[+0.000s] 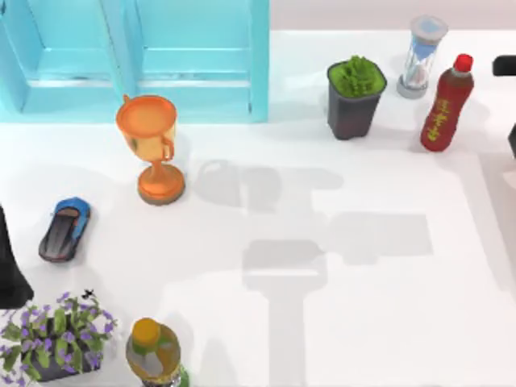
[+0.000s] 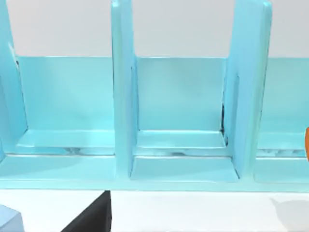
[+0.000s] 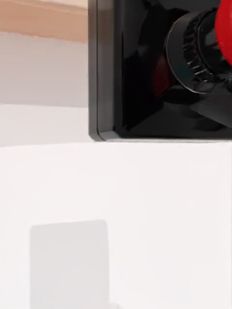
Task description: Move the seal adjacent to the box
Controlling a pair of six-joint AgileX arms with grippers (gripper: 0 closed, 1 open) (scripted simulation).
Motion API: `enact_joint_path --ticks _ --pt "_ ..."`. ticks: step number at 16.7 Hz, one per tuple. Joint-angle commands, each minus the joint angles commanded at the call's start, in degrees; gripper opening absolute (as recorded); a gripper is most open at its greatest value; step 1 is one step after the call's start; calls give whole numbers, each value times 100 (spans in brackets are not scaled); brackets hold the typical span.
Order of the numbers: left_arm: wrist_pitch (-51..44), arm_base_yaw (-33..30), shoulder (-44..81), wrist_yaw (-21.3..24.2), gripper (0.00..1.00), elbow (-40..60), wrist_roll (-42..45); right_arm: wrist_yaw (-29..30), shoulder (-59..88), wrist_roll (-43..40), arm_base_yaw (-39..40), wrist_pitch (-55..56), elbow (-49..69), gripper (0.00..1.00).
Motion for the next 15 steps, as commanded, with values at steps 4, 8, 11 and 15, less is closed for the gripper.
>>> enact_joint_path --ticks 4,8,11,15 --pt "0 0 0 0 100 0 0 -4 -68 6 3 594 -623 0" --pt "0 0 0 0 100 0 0 -5 -115 5 0 1368 -1464 0" --pt "0 0 0 0 100 0 0 -7 -113 7 0 1482 -1575 0" --pt "0 0 0 0 100 0 0 -7 -113 7 0 1482 -1575 15"
